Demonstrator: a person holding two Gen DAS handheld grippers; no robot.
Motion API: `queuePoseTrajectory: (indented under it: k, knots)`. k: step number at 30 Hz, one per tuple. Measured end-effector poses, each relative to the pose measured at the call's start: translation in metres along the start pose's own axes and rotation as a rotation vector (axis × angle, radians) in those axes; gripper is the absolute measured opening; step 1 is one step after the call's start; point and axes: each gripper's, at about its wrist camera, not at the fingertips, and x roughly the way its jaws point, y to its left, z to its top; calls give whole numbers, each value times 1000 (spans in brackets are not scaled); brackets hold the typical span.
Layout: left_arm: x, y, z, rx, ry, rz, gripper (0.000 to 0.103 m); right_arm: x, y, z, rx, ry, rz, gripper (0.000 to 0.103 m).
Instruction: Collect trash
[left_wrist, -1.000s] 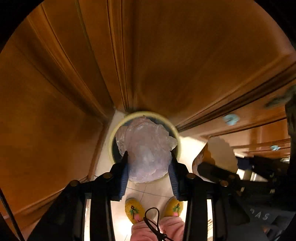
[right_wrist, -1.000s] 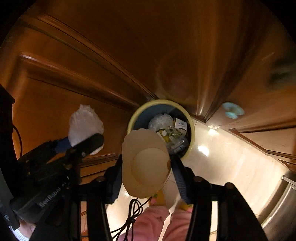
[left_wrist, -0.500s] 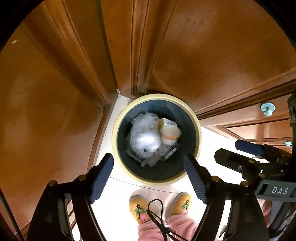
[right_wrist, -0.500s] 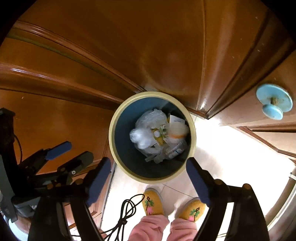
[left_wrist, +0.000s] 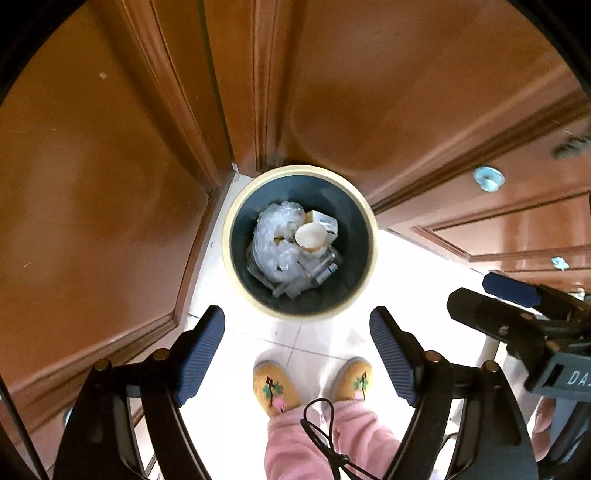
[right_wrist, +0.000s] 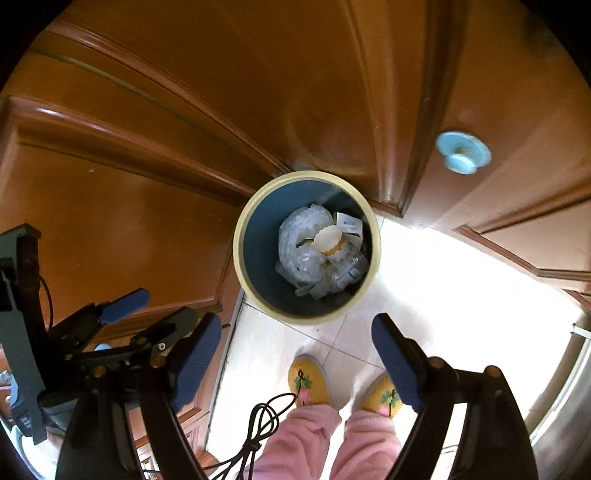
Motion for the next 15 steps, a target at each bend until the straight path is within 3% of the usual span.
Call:
queuePoseTrajectory:
  k: [6, 15]
  knots:
    - [-78, -14, -11, 20, -40, -6, 81, -74, 13, -17, 2, -48, -8, 84]
    - [-259, -36, -3, 23, -248, -23, 99, -224, 61, -34, -58, -222, -45, 84]
